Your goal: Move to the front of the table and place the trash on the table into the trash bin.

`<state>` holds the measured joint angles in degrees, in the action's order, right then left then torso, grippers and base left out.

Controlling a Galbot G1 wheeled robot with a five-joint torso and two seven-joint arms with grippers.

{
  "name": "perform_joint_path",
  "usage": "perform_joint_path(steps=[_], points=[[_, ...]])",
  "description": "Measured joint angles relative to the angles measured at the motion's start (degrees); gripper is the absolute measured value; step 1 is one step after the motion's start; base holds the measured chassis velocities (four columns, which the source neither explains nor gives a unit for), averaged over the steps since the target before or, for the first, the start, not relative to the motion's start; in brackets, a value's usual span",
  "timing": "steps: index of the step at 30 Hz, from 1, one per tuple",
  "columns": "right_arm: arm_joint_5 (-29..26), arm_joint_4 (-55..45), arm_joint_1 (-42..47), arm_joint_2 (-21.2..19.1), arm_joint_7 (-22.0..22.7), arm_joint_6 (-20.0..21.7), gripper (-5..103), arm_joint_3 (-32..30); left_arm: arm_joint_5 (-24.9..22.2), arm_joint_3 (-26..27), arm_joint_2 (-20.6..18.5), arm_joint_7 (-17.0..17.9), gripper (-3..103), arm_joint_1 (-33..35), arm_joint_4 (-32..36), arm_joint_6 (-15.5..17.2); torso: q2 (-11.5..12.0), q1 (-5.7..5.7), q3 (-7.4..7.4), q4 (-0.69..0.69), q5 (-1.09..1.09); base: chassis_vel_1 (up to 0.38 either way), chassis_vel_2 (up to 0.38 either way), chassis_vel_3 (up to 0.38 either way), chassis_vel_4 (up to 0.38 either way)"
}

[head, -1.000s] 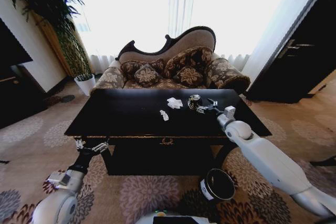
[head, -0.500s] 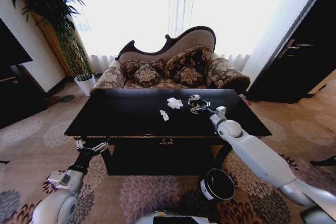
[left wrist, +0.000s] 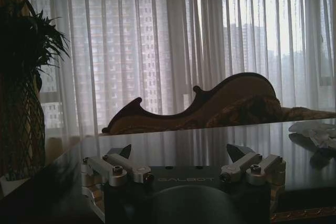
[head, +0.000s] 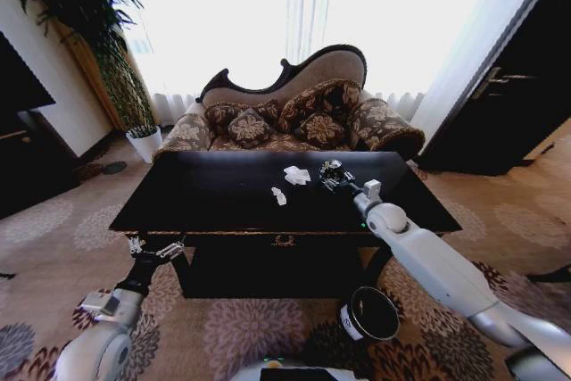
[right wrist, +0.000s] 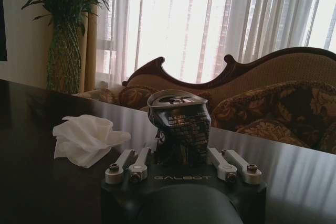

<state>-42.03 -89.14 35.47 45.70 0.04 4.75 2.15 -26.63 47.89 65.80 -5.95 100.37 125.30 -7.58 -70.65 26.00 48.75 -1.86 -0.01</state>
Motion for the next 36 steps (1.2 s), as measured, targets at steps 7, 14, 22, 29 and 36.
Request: perform_joint_path(steps=[7, 14, 22, 29, 36], points=[[-0.16, -1.65, 1.30, -0.53, 0.23, -0.03, 13, -1.42, 0.00, 0.00, 0.00, 0.00, 100, 0.00, 0.00, 0.00, 0.00, 0.00, 0.00, 0.00, 0.00, 0.000, 0.000, 0.000, 0.000], [-0.98, -3.78, 4.59, -1.76, 0.98, -0.04, 0, -4.64, 0.00, 0.00, 0.00, 0.00, 100, 0.00, 0.00, 0.00, 0.00, 0.00, 0.00, 0.00, 0.00, 0.000, 0.000, 0.000, 0.000], [-2.95, -9.55, 14.84, -3.57, 1.16, -0.03, 0, -13.46, 0.00, 0.00, 0.00, 0.00, 100, 0.00, 0.00, 0.00, 0.00, 0.00, 0.00, 0.00, 0.01, 0.000, 0.000, 0.000, 0.000], [-4.39, -16.72, 27.42, -3.58, 0.99, -1.02, 0, -25.79, 0.00, 0.00, 0.00, 0.00, 100, 0.00, 0.00, 0.00, -0.01, 0.00, 0.00, 0.00, 0.00, 0.000, 0.000, 0.000, 0.000], [-2.83, -22.61, 38.80, 1.72, 0.24, -3.72, 0, -34.48, 0.00, 0.00, 0.00, 0.00, 100, 0.01, 0.00, 0.01, -0.01, -0.01, 0.00, 0.00, 0.00, 0.000, 0.000, 0.000, 0.000]])
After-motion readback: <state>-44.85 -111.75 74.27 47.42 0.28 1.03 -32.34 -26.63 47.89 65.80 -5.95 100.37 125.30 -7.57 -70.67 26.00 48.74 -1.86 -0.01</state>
